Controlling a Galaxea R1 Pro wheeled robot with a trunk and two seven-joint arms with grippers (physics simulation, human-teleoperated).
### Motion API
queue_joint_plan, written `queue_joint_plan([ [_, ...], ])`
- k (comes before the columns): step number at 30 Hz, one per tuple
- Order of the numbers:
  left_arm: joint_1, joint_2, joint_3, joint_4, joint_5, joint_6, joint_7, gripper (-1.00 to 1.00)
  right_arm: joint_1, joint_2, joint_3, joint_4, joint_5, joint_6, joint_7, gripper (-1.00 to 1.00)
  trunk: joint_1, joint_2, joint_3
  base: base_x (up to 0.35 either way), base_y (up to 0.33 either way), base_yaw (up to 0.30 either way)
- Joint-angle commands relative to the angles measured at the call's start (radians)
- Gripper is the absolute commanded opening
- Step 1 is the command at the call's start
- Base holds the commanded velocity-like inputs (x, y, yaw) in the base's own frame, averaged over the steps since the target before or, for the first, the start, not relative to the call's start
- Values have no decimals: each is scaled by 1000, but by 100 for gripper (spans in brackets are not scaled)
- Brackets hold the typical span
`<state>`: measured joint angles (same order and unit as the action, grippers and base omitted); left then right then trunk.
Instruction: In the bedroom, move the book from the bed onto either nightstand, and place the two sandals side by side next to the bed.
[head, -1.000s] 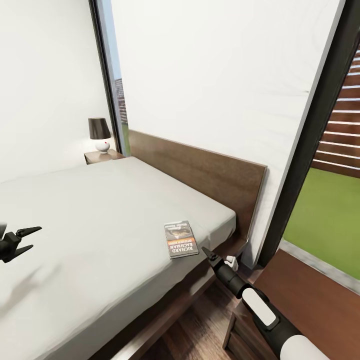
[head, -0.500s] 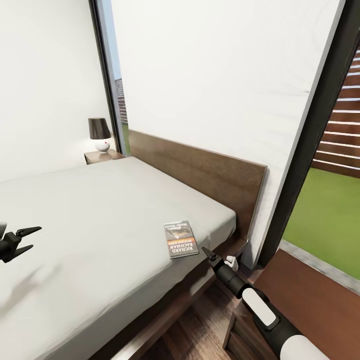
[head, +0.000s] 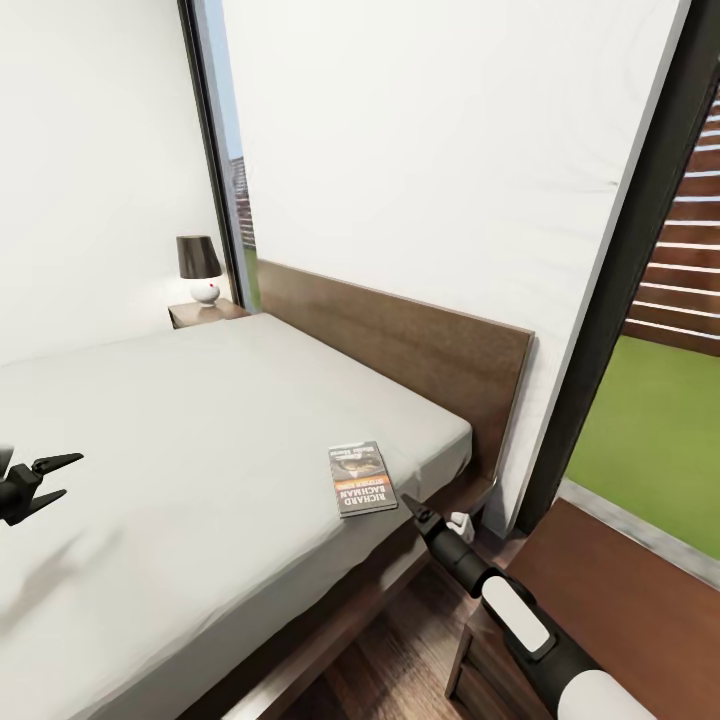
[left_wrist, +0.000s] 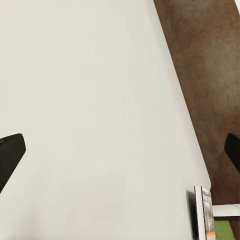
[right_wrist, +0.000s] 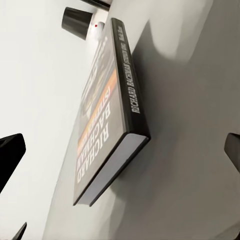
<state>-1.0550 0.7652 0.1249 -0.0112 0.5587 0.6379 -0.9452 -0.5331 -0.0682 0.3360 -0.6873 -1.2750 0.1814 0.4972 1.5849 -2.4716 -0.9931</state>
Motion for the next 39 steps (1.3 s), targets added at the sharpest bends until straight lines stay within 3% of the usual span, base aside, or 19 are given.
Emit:
queue_joint_plan([
  [1, -1, 0, 8, 0, -5, 6, -2, 100, -1, 0, 3, 0, -11, 4, 1, 100, 0, 0, -1, 0, 0, 0],
  [39, 0, 0, 8, 0, -5, 6, -1, 100, -1, 5, 5, 0, -10, 7, 1, 100, 0, 0, -1, 0, 0, 0],
])
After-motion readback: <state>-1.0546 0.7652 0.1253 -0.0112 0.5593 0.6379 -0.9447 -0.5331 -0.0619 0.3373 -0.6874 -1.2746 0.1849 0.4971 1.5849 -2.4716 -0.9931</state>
